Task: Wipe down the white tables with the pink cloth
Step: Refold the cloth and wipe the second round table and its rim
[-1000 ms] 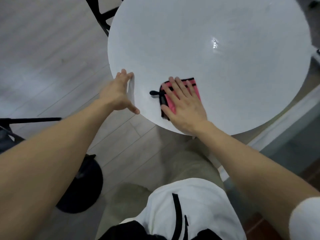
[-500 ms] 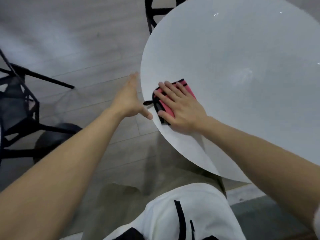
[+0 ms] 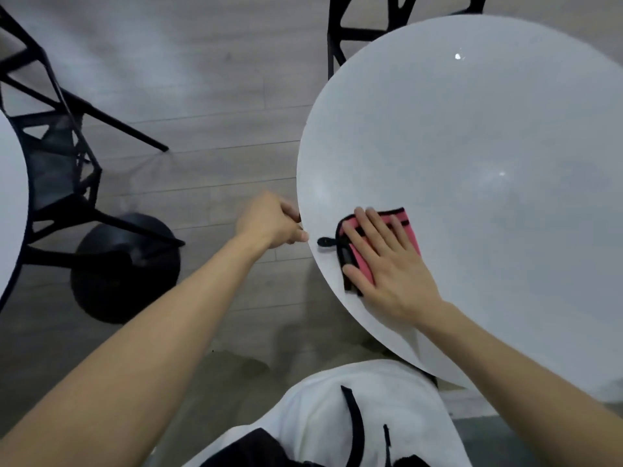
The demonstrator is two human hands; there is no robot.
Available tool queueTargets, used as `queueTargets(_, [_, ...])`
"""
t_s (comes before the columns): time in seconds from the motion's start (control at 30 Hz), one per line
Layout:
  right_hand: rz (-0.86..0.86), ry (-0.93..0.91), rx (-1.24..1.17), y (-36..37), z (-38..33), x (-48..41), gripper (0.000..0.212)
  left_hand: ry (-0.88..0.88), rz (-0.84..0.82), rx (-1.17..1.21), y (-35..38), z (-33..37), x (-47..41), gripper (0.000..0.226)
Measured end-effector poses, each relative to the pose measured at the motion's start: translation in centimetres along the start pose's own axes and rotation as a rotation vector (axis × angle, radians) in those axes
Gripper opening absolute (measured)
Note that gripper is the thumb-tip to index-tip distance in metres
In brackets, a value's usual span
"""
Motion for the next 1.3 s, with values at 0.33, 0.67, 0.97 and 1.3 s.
queueTargets(0.33, [-0.035, 0.061, -0.045, -6.6, 2.1, -23.8, 0.076, -0.059, -0.055, 0.306, 2.6, -3.2, 0.0, 0.004])
queueTargets(0.67, [0.02, 0.078, -0.074, -4.3, -0.9, -17.3, 0.072, -0.021, 0.03, 0.228, 2.3, -2.8, 0.6, 0.006])
queueTargets(0.97, [0.037, 0.453, -0.073, 0.9, 0.8, 3.6, 0.072, 0.162, -0.069, -0.229, 2.4, -2.7, 3.1, 0.015])
queueTargets(1.3, [0.108, 0.496, -0.161, -3.1, -3.4, -14.8, 0.076, 0.241, 0.075, -0.618, -2.6, -6.4, 2.8, 0.019])
Point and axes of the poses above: each hand's wrist, its own x-axis away from the middle knuckle, its own y-axis out of the palm, z = x × y, the point moved 10 cm from there along -x, towards the middle knuckle, and after that the axes turned 9 degrees about -z, right-handed, at the moved point
